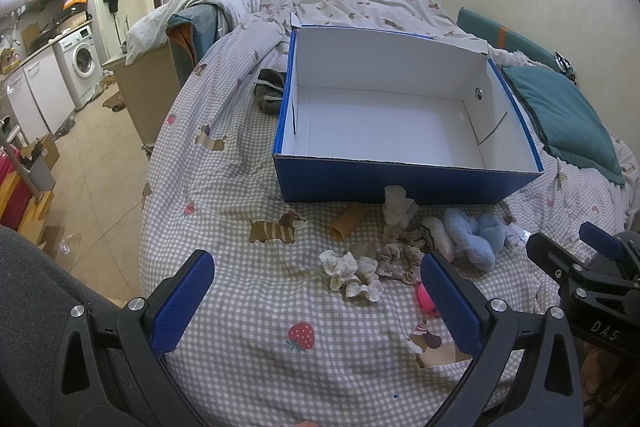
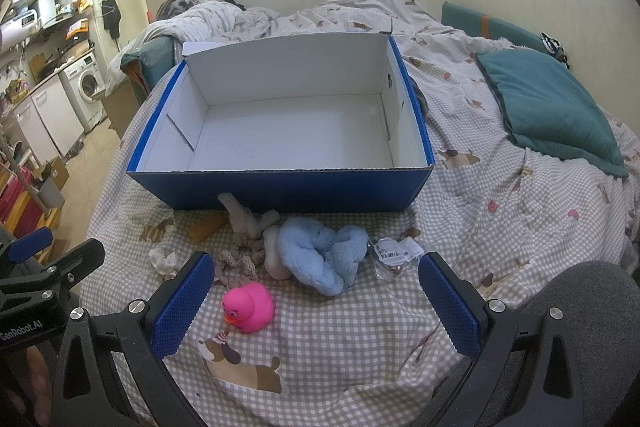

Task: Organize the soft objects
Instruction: 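Grasp the white scrunchie with the left tool while the right tool grasps the pink duck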

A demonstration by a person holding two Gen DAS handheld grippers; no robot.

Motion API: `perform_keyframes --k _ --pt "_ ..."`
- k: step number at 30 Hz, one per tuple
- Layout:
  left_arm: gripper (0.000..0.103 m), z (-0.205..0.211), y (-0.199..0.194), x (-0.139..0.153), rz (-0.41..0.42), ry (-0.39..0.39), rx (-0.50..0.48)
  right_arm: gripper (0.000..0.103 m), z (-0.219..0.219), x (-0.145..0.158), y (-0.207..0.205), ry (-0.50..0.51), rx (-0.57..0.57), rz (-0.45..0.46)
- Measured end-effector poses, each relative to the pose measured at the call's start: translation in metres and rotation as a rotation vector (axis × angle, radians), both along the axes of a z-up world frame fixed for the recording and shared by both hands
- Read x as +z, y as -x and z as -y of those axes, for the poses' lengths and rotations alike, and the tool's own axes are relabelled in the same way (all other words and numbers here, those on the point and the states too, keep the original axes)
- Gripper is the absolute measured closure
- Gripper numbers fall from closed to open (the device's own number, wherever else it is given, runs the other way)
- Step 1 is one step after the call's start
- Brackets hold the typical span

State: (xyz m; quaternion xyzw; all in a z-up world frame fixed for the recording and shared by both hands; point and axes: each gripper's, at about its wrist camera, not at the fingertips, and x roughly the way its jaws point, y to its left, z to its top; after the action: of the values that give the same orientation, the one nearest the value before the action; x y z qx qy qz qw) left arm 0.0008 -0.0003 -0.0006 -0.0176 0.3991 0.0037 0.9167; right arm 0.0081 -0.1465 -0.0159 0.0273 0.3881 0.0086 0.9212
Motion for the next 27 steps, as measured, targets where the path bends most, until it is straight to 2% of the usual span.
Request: perform_keyframes --k 5,9,13,17,20,22,25,27 --pt "0.0 -0.001 0.0 0.0 -0.007 0.005 0.003 0.0 0.0 0.002 0.0 -0.002 0.001 0.001" --pt "0.0 -0.006 -0.004 -0.009 -0.055 0.044 -0.004 0.0 -0.001 0.006 -0.005 -0.005 0.005 -0.018" --pt "0.0 -0.017 -0.025 0.004 -0.094 0.014 0.061 0.0 0.001 0.01 -0.018 -0.056 0.032 -0.054" --pt "0.0 -0.03 -0.046 0.0 -0.21 -0.008 0.08 0.0 0.01 0.004 -0.033 -0.169 0.035 -0.144" --pt "0.0 -0.033 -0.061 -0.014 -0.3 -0.011 0.07 0.0 0.012 -0.018 -0.042 -0.227 0.052 -0.254" --pt "0.001 -0.036 -0.069 -0.029 -0.366 0.036 0.074 0.0 0.009 -0.032 -0.045 -0.229 0.067 -0.309" --pt "0.013 -0.035 -0.077 -0.047 -0.444 0.076 0.107 0.0 0.0 -0.048 -0.045 -0.214 0.092 -0.35" --pt "0.018 -0.032 -0.081 -0.06 -0.492 0.146 0.103 0.0 -0.005 -0.056 -0.044 -0.195 0.1 -0.361"
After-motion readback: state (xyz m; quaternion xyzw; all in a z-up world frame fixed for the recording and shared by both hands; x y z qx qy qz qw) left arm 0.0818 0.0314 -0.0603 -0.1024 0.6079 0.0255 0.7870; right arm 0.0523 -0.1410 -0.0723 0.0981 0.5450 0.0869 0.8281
